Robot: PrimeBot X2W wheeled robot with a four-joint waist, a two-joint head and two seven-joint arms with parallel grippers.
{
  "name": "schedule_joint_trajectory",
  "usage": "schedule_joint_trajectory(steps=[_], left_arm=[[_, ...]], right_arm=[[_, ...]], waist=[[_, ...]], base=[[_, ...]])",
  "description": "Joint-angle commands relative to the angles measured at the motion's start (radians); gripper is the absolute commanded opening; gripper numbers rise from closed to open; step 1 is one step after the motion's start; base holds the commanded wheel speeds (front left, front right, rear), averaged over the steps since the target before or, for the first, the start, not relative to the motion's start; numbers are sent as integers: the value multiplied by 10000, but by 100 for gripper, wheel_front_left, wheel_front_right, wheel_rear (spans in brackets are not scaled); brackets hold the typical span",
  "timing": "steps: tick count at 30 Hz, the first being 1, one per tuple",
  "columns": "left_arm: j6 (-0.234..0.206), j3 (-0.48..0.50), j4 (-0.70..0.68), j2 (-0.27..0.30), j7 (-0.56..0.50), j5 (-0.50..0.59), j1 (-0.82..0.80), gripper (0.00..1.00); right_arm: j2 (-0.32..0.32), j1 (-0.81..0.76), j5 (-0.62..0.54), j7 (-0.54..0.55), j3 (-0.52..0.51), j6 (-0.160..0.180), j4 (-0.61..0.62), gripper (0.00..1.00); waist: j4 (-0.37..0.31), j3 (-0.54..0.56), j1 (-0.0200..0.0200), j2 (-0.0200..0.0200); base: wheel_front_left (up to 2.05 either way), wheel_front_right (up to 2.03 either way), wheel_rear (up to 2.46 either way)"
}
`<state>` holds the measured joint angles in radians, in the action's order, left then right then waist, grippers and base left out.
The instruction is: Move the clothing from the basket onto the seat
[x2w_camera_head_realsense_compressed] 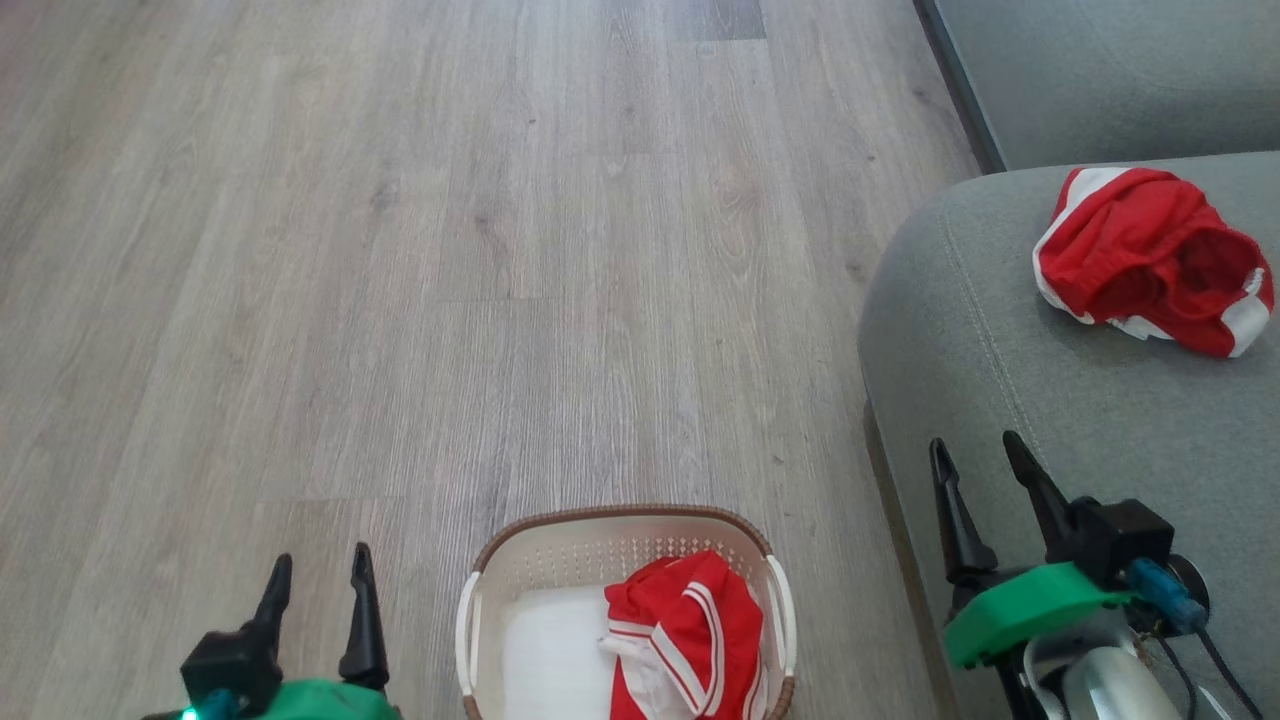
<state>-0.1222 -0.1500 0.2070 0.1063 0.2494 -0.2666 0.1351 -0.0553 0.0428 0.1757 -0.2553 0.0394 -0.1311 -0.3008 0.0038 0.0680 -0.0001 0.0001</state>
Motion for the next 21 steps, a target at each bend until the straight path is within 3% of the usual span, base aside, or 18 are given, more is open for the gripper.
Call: schedule_joint_trajectory(steps=[1, 21], left_arm=[[36, 385, -241, -40, 124, 139, -346, 100], [460, 167, 195, -224, 124, 623, -900, 100]], right_arm=[[50, 406, -36, -65, 237, 4, 260, 100], [51, 674, -102, -65, -244, 4, 542, 100]], waist=[[3, -11, 1, -1], [-89, -691, 1, -1]], base=[[0, 0, 0], [0, 0, 0]])
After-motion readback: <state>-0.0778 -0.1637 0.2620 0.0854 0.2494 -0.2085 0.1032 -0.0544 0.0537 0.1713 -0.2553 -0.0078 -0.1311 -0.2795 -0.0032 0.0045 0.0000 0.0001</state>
